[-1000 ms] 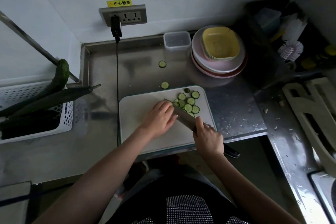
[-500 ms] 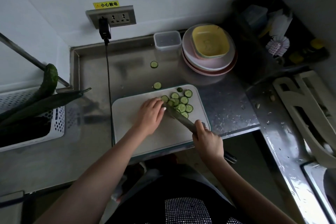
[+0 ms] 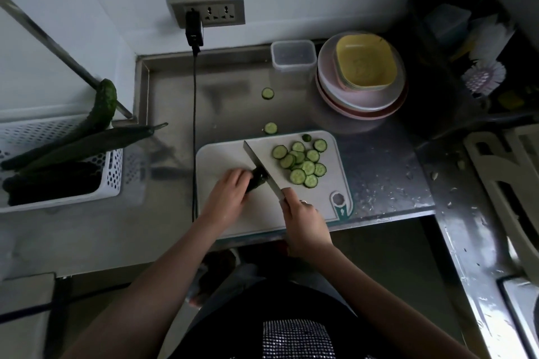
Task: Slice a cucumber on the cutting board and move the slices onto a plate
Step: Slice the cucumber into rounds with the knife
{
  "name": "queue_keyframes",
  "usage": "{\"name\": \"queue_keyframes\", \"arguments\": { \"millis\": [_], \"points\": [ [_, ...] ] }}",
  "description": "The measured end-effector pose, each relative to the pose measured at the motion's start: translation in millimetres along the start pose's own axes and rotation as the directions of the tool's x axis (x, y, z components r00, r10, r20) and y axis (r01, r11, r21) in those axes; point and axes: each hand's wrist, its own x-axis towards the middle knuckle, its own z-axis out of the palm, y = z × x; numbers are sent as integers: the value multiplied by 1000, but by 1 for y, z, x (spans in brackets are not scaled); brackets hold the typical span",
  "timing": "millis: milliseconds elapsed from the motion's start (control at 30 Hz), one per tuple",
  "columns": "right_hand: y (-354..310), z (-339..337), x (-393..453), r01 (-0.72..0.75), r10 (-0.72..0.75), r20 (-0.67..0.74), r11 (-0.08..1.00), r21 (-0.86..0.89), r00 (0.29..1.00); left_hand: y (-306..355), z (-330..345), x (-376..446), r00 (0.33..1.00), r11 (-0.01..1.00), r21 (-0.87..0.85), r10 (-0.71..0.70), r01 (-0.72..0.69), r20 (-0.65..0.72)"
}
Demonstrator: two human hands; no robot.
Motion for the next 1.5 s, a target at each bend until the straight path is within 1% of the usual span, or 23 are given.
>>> {"name": "queue_keyframes", "arguments": {
  "millis": [100, 167, 333, 467, 600, 733, 867, 1067, 1200, 1267, 1367, 1500],
  "points": [
    [-7, 5, 5, -7, 7, 2, 999, -32, 1000, 1, 0, 3, 998, 998, 13, 63, -63, -18],
    [-9, 8, 6, -11, 11, 4, 999, -50, 1000, 2, 1, 6, 997, 997, -3, 73, -73, -25],
    [-16, 13, 9, -44, 46, 26, 997, -66, 999, 3, 3, 10, 992, 993, 20, 118, -117, -41],
    [-20, 13, 10, -62, 63, 19, 997, -49, 998, 2, 3, 15, 988, 987, 42, 156, -155, -19],
    [-23, 12, 12, -82, 83, 10, 996, -41, 997, 3, 0, 16, 987, 987, 33, 161, -160, -27],
    [-22, 13, 15, -77, 78, 13, 994, -81, 997, 2, 0, 16, 982, 984, 13, 180, -179, -52],
    [-18, 17, 17, -76, 83, 44, 988, -137, 996, 2, -1, 15, 978, 980, -8, 200, -201, -59],
    [-16, 18, 21, -118, 129, 111, 987, -105, 985, -4, 2, 16, 982, 982, -39, 184, -186, -46],
    [-15, 19, 22, -127, 140, 122, 985, -115, 983, -3, 1, 15, 981, 981, -51, 182, -185, -66],
    [-14, 16, 24, -143, 151, 134, 987, -71, 979, -2, 0, 14, 982, 983, -58, 168, -173, -84],
    [-10, 4, 29, -203, 189, 139, 974, 97, 972, -2, 0, 12, 985, 987, -55, 149, -154, -84],
    [-8, -9, 24, -206, 198, 57, 959, 196, 978, -1, -1, 10, 985, 987, -32, 153, -156, -78]
  ]
}}
